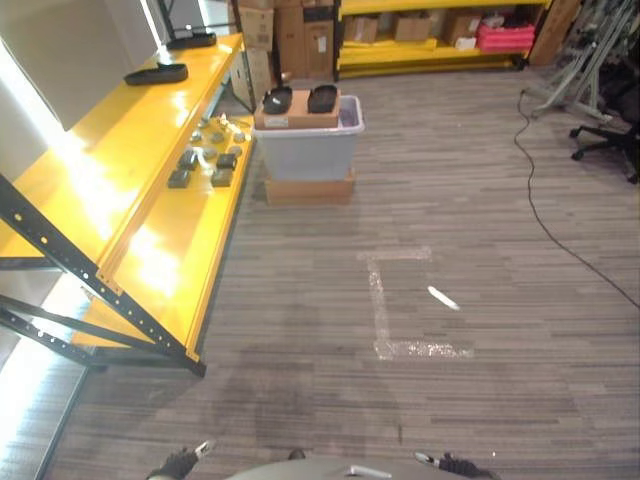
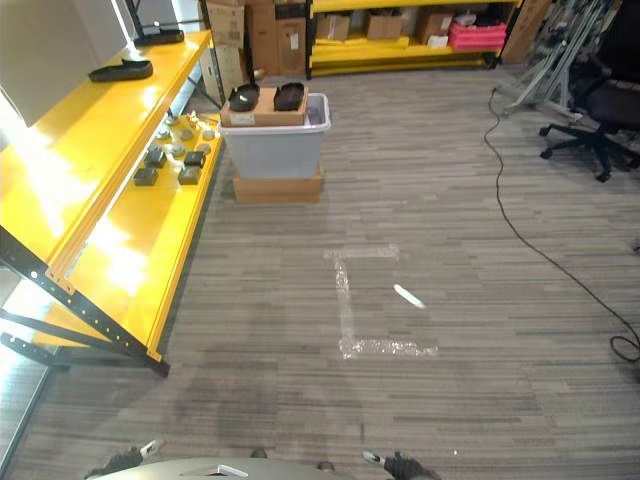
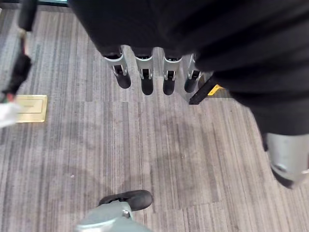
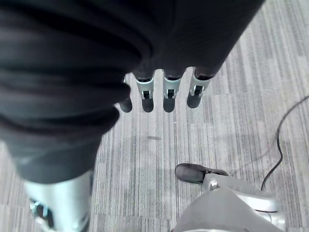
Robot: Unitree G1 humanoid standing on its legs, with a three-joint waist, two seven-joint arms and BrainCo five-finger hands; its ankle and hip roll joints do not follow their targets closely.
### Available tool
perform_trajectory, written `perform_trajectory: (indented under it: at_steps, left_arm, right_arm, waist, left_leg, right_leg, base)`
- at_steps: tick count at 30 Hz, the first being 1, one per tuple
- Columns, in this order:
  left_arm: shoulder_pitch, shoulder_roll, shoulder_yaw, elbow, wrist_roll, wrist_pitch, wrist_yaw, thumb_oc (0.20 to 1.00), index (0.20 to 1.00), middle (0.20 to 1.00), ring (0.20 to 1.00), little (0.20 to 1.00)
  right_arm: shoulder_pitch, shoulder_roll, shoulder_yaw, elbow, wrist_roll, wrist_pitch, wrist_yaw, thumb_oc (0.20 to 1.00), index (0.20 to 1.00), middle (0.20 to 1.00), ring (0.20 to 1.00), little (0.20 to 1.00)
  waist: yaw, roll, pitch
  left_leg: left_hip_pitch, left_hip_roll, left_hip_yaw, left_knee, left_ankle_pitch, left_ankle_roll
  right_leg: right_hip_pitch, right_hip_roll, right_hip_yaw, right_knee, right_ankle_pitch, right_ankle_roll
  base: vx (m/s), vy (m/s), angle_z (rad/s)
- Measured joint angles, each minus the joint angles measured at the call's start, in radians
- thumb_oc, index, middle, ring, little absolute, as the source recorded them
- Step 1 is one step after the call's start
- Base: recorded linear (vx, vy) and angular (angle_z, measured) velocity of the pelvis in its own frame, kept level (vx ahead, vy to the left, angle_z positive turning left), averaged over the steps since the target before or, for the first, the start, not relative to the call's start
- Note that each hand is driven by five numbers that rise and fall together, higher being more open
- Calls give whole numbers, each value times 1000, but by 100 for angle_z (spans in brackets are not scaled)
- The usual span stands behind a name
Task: Move parts from the plastic box to the shelf.
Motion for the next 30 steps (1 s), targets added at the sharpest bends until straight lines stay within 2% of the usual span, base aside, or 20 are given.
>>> perform_trajectory:
  at_steps: [12,19,23,30]
  left_arm:
    - [-24,-20,-16,4,15,1,39,1000,1000,1000,1000,1000]
    - [-20,-26,18,4,-7,1,63,1000,1000,1000,1000,1000]
    - [-16,-22,-13,3,-1,0,80,1000,1000,1000,1000,1000]
    - [-16,-22,-20,3,17,-1,90,1000,1000,1000,1000,1000]
  right_arm:
    - [-40,14,18,2,-12,0,-15,1000,1000,1000,1000,1000]
    - [2,15,-32,24,-10,1,-19,1000,1000,1000,1000,1000]
    - [0,3,-32,43,-10,1,-33,1000,1000,1000,1000,1000]
    - [-4,6,-49,49,-3,0,-54,1000,1000,1000,1000,1000]
  waist:
    - [5,-4,0]
    - [-4,-6,-21]
    - [-15,-7,-26]
    - [-9,-6,-27]
  left_leg:
    - [28,-1,-1,-18,3,1]
    - [32,0,0,-27,4,2]
    - [32,0,0,-32,7,3]
    - [30,0,-2,-32,7,3]
  right_leg:
    - [19,-1,0,0,-5,3]
    - [18,-1,2,0,-5,3]
    - [14,-1,4,0,-4,3]
    - [14,-1,0,0,-5,3]
  base:
    - [0,0,0]
    - [0,0,0]
    - [0,0,0]
    - [0,0,0]
